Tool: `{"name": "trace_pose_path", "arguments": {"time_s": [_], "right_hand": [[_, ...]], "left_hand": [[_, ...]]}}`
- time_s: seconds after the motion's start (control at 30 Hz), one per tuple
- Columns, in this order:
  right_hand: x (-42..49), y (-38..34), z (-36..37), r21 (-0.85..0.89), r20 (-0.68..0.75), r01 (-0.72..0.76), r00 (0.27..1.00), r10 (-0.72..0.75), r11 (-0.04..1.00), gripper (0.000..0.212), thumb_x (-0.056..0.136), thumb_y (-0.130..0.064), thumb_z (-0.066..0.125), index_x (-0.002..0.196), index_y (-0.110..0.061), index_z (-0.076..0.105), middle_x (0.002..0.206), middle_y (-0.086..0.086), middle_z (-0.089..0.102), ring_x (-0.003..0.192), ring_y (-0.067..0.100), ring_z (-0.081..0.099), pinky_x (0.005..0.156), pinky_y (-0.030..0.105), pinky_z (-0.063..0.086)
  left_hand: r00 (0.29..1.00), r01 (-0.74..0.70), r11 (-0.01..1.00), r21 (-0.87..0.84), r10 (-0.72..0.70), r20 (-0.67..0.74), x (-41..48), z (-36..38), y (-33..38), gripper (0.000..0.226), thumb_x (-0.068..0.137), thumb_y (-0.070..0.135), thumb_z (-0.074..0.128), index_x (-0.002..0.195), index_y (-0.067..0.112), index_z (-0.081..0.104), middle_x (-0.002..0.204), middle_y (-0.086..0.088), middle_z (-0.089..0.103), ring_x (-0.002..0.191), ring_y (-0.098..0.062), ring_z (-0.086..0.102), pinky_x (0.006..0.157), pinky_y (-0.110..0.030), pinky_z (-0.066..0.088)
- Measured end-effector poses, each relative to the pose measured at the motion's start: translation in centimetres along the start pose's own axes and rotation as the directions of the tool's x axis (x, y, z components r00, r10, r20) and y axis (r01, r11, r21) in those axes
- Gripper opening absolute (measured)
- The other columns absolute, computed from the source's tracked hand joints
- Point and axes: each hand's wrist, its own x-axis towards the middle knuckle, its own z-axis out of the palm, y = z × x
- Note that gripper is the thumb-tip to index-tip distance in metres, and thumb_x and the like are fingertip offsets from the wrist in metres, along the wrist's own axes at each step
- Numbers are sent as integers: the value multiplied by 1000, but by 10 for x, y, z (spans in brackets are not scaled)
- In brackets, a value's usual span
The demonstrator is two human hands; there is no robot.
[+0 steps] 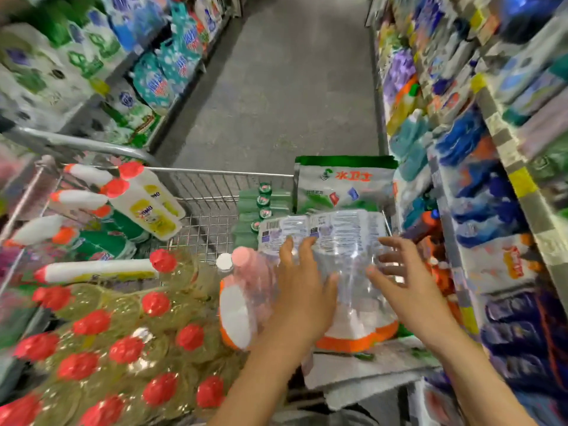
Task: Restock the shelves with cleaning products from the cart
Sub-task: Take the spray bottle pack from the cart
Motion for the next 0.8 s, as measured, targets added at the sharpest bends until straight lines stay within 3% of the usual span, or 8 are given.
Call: {"name": "trace_pose_path", "arguments": {"time_s": [0.1,0.2,0.33,0.4,0.5,0.63,0.73,0.8], "right_hand": [[11,5,10,40,96,-94,991,90,995,50,86,-18,69,122,-29,36,93,-3,59,79,3,59,63,11,47],[20,2,19,127,65,-155,987,148,980,48,85,-22,71,118,-25,37,85,-2,63,70,4,62,56,7,46],[23,-7,34,336,106,-202,979,176,920,36,83,-23,73,113,-17,55,101,1,70,94,18,69,81,38,56],[21,-15,43,310,12,-165,985,170,936,39,78,-29,77,102,-23,47,103,2,63,95,18,65,79,37,54],[22,-23,52,241,6,-118,993,120,963,49,75,-35,77,98,-23,36,102,0,56,89,9,62,73,33,52],[28,-22,49,255,-23,-120,991,130,960,50,81,-24,76,111,-23,36,105,7,63,90,22,67,80,50,55],[27,-26,46,371,-74,-61,993,95,927,52,80,-16,76,110,-40,41,94,6,71,77,18,72,66,36,59],[25,-33,41,413,-113,-24,991,77,910,53,80,-14,76,110,-45,44,87,2,74,70,16,73,55,28,58]], "left_hand": [[991,133,986,101,-135,10,12,20,-3,71,94,16,52,150,26,11,158,-7,-15,146,-28,-8,116,-36,5],[978,184,971,155,-196,69,16,28,-11,93,85,-7,51,151,33,-1,156,3,-26,144,-33,-16,117,-42,10],[973,182,962,202,-206,105,18,22,-20,112,79,-14,54,147,41,-17,153,11,-32,144,-29,-22,116,-37,8],[976,170,970,172,-190,110,16,18,-24,111,79,-15,49,145,41,-20,153,11,-32,145,-26,-21,116,-35,6],[981,129,985,119,-144,129,12,13,-29,107,82,-11,46,141,46,-22,154,13,-28,146,-24,-17,115,-33,5],[978,94,987,134,-117,175,8,1,-29,110,82,-8,51,142,52,-19,149,23,-25,145,-25,-9,117,-43,18],[972,82,989,126,-107,210,4,-9,-22,115,81,-5,56,136,62,-19,151,24,-21,146,-23,-10,116,-48,22],[973,32,991,130,-61,225,-3,-19,-13,107,84,1,53,136,64,-17,153,21,-20,146,-22,-15,118,-53,11]]}}
